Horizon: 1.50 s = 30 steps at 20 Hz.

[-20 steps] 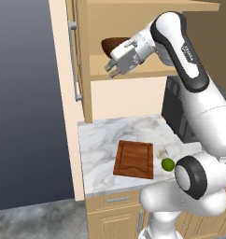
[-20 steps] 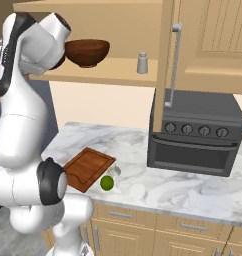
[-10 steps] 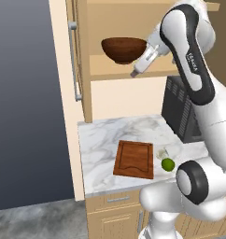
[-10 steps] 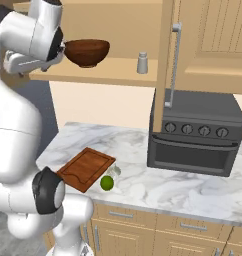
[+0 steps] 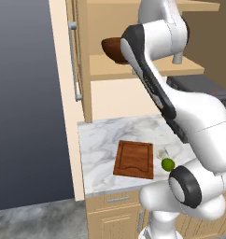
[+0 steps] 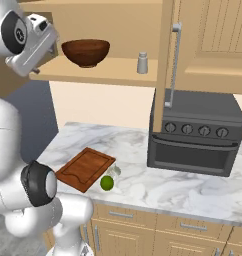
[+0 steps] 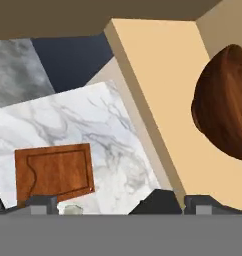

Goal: Open the cabinet. Place the bowl and condiment on the counter. Then place the lime and garlic on the cutting board.

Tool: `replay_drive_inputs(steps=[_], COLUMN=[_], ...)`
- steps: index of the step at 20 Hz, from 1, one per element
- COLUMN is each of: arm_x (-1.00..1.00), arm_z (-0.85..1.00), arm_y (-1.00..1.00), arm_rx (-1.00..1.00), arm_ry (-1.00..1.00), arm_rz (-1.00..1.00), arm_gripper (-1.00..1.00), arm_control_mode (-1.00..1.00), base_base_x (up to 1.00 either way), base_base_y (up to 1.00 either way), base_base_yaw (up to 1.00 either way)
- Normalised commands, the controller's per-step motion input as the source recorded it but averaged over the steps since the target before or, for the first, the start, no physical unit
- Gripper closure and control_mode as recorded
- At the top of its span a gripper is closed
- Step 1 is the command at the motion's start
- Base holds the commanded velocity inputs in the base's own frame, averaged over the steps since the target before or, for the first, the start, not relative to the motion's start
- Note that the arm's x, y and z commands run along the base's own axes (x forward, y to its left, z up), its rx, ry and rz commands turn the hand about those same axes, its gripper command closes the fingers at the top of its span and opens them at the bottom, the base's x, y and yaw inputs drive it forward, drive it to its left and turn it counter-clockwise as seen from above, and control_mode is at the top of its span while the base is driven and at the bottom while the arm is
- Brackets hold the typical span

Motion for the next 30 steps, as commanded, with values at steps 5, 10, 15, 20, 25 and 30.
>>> replay_drive_inputs(steps=[5, 10, 15, 20, 25, 30], arm_x=[0.21, 0.6, 0.74, 0.58, 0.59, 0.59], arm_z=[-0.09, -0.09, -0.03, 0.0, 0.0, 0.0], arm_y=[-0.18, -0.17, -0.05, 0.0, 0.0, 0.0], arm_rx=[-0.31, -0.07, 0.0, 0.0, 0.0, 0.0], arm_ry=[-0.49, -0.23, -0.03, 0.0, 0.0, 0.0], arm_rz=[-0.15, -0.08, -0.1, -0.09, -0.08, -0.03], arm_gripper=[-1.0, -1.0, -1.0, -1.0, -1.0, -1.0], arm_control_mode=[-1.0, -1.0, -1.0, -1.0, -1.0, -1.0], base_base_x=[0.0, 0.0, 0.0, 0.0, 0.0, 0.0], base_base_y=[0.0, 0.0, 0.0, 0.0, 0.0, 0.0], base_base_yaw=[0.0, 0.0, 0.0, 0.0, 0.0, 0.0])
